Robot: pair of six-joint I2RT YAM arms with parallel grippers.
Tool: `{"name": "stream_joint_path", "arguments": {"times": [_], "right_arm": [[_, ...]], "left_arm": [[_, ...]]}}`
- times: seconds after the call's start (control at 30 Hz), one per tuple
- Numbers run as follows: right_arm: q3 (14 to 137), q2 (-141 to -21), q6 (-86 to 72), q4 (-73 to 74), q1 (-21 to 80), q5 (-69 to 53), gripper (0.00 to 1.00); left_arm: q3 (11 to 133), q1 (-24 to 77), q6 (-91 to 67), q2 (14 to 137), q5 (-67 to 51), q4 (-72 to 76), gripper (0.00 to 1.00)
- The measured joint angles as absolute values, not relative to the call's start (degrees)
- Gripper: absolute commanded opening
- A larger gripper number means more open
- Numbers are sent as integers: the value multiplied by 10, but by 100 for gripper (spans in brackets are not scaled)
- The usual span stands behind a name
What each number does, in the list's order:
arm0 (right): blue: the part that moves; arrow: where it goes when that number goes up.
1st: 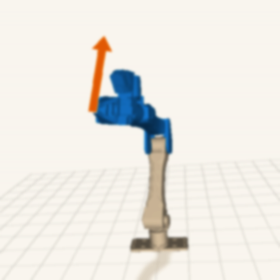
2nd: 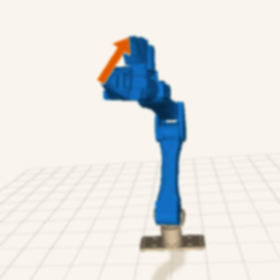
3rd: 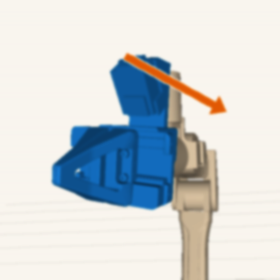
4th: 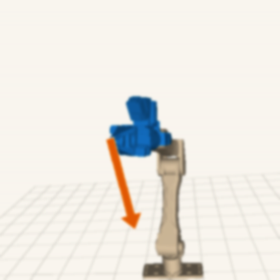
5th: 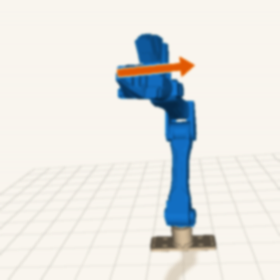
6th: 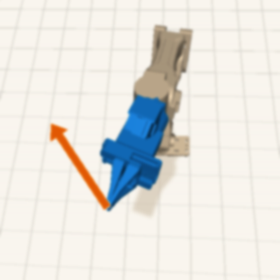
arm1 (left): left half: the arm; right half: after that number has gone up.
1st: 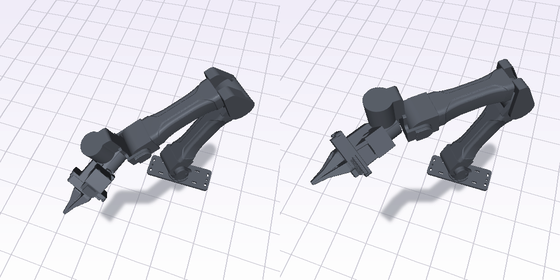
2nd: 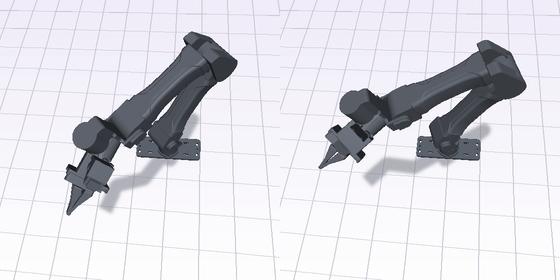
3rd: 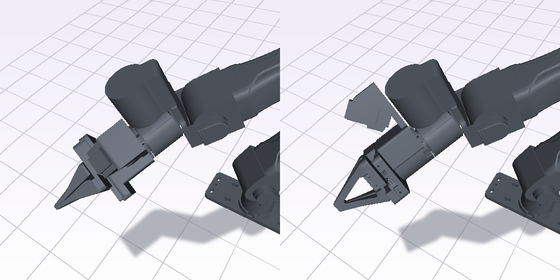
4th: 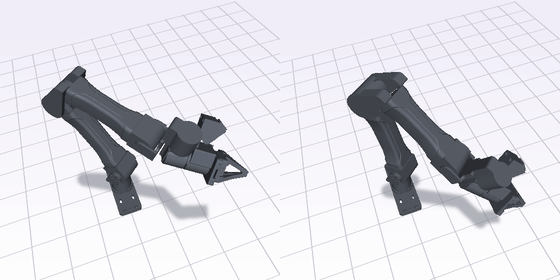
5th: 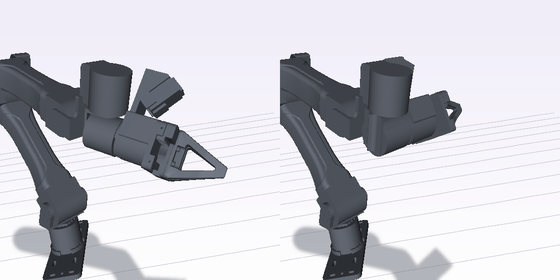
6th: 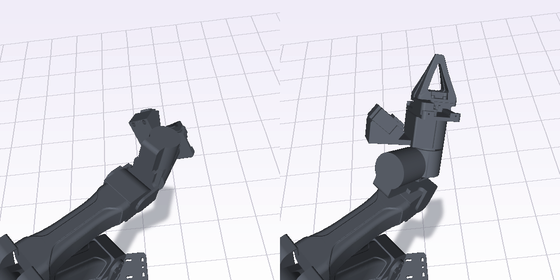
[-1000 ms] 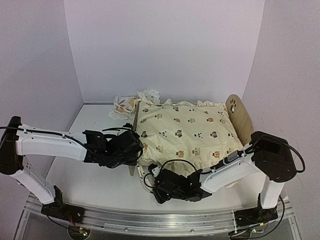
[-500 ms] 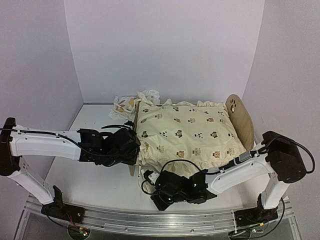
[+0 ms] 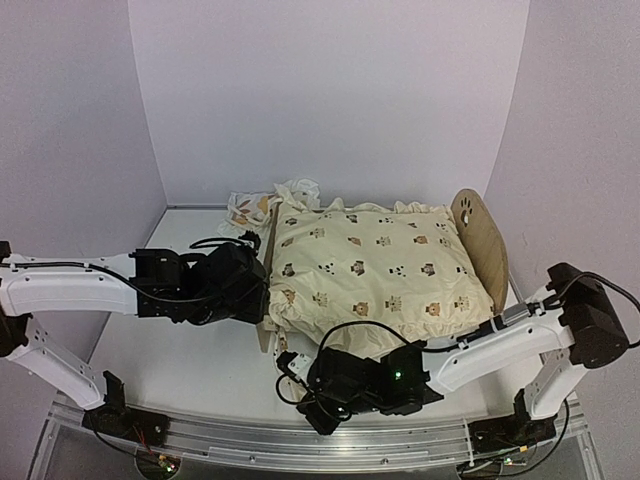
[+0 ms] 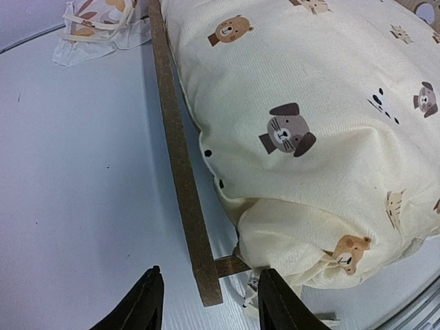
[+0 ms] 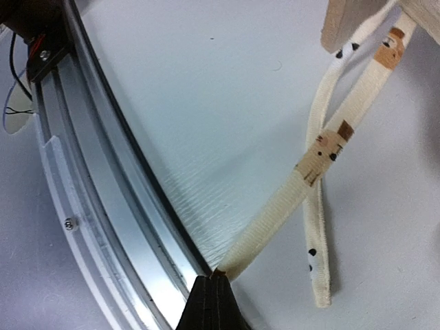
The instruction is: Set up the pet bed
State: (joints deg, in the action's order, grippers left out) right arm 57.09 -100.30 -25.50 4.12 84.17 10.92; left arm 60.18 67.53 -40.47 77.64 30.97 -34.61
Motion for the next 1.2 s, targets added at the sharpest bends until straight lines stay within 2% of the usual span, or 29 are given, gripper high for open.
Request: {"name": "stream_joint_path", "arguments": {"times": [0.23,0.5,0.7,1.07,1.13,1.2], "right_arm": [[586,-992,-234,61,865,111,0],[615,-1083,-234,86,865,159,0],[615,-1093,-242,116,849,190,0],[647,-1109,-247,133,840,129,0],[659,-1117,-247,132,840,117,5],[665,-1119,-244,132,840,109,17]], "left_arm": [[596,684,-404,773,268,-343,43],[555,692,-404,760,222,-328,40],[524,703,-404,754,190,-310,39],[503,715,-402,754,161,-261,37],[501,715,-402,755,160,-258,37],[501,715,-403,758,160,-258,37]]}}
